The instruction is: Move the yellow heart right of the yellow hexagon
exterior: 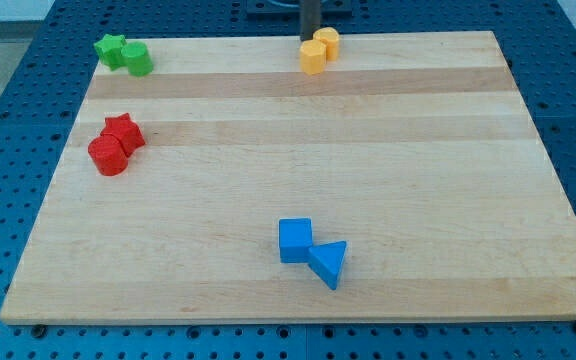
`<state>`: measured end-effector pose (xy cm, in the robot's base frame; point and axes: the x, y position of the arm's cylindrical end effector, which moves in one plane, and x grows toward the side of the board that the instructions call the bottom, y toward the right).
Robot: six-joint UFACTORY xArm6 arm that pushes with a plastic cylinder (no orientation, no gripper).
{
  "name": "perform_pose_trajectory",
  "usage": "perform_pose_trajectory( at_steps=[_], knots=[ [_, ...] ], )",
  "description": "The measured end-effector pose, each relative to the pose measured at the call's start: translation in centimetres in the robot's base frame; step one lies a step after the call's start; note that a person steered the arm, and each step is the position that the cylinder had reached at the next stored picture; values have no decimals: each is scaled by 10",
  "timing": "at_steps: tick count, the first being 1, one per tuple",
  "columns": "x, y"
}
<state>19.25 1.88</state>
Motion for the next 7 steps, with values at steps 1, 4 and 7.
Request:
perform_pose_trajectory(
  at_steps=[1, 4, 7],
  knots=[
    [1, 1],
    [1, 65],
    [12, 57]
  ],
)
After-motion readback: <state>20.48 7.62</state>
